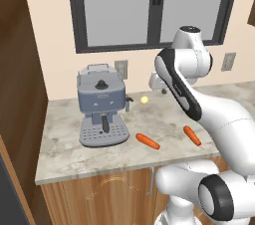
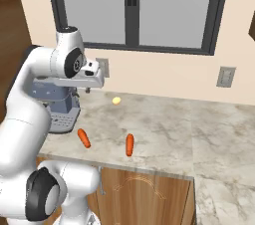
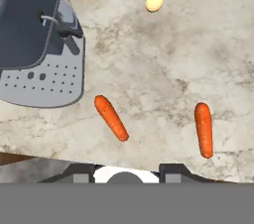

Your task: Place the carrots inside the fridge drawer. Close the drawer after placing the vegetables.

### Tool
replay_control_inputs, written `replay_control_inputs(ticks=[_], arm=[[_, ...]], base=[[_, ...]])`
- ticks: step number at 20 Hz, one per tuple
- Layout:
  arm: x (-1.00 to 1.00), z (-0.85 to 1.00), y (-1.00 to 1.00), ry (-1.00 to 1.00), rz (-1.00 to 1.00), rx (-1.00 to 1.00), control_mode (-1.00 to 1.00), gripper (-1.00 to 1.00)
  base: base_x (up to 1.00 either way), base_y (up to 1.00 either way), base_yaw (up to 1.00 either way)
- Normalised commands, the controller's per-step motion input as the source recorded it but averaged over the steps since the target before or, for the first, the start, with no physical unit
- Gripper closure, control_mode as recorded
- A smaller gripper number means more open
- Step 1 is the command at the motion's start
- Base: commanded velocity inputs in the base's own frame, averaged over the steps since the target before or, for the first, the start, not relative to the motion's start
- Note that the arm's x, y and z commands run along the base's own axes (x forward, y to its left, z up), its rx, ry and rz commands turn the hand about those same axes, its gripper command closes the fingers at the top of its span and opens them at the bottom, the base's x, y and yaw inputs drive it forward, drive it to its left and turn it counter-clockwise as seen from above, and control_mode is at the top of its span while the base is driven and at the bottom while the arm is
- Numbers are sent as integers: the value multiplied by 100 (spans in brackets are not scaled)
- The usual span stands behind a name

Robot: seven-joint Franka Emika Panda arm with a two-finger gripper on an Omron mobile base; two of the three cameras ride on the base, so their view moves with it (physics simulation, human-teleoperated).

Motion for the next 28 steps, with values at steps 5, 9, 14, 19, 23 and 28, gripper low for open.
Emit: replay_control_inputs(ticks=[5,9,14,19,23,28], arm=[[-40,-11,0,-1,0,0,-100,-100],[-23,-71,-10,8,-6,0,-100,-100],[0,-78,-49,21,-5,6,-100,-100],[2,-85,-82,15,-3,14,-100,-100],[10,-55,-76,13,0,18,-100,-100],[18,-45,-47,6,0,6,-100,-100]], base=[[0,0,0],[0,0,0],[0,0,0],[0,0,0],[0,0,0],[0,0,0]])
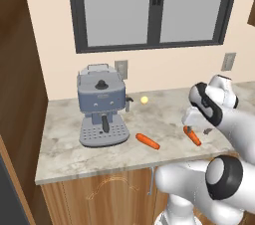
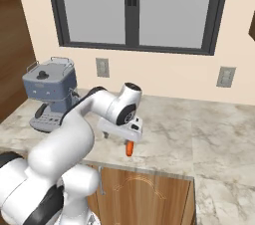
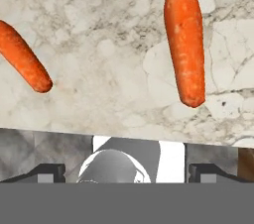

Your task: Place the carrots inside the fridge drawer. Close the drawer after placing the vegetables.

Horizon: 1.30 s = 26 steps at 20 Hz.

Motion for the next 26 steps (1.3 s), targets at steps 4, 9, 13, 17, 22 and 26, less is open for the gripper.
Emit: replay_control_inputs(ticks=[4,9,13,17,22,26], arm=[[31,-26,0,13,0,0,-100,-100],[10,-21,-12,3,0,0,-100,-100],[2,-29,-20,-2,0,0,-100,-100],[8,-34,-13,-5,1,0,-100,-100],[17,-16,-11,0,0,0,-100,-100],[21,-19,-6,0,0,0,-100,-100]], base=[[0,0,0],[0,0,0],[0,0,0],[0,0,0],[0,0,0],[0,0,0]])
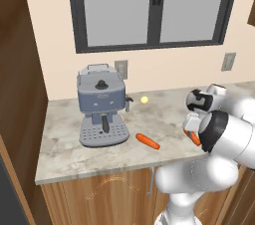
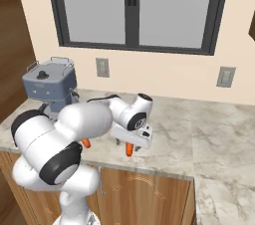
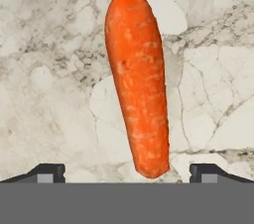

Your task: Place the carrots inside the fridge drawer. Close the drawer after placing the vegetables.

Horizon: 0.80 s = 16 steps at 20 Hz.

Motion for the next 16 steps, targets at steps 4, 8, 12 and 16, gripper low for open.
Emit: replay_control_inputs(ticks=[4,8,12,16], arm=[[25,-23,0,0,1,0,-100,-100],[23,-25,-3,0,1,0,-100,-100],[15,-24,-3,0,1,0,-100,-100],[7,-27,-2,0,2,0,-100,-100]], base=[[0,0,0],[0,0,0],[0,0,0],[0,0,0]])
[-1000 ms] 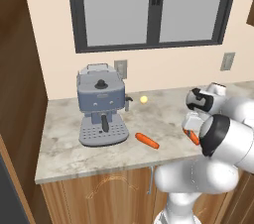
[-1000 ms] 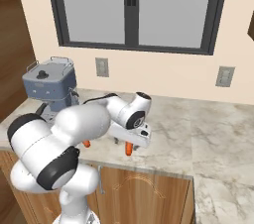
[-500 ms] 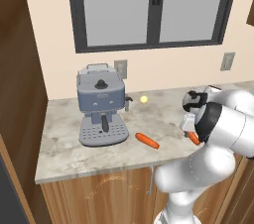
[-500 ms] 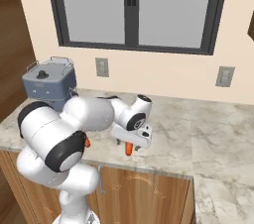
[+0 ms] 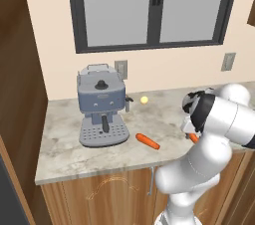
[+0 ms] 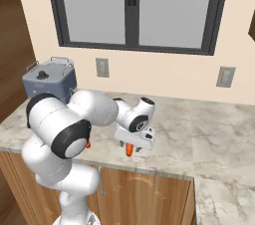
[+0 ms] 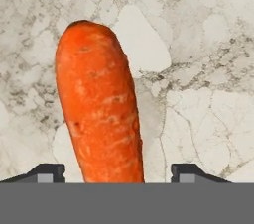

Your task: Place the carrots inside the fridge drawer. Close the drawer after placing the vegetables.

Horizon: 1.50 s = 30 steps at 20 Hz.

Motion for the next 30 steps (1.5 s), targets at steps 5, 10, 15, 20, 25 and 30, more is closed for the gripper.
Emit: replay_control_inputs(ticks=[5,10,15,20,25,30], arm=[[-9,-50,28,-3,2,-4,-100,100],[-15,-73,81,-4,0,-10,-100,100],[3,-28,15,2,0,-1,-100,100],[0,2,1,0,-2,0,-100,100],[-16,73,0,-3,-3,0,-100,100],[-66,91,13,-27,0,0,-100,100]], base=[[0,0,0],[0,0,0],[0,0,0],[0,0,0],[0,0,0],[0,0,0]])
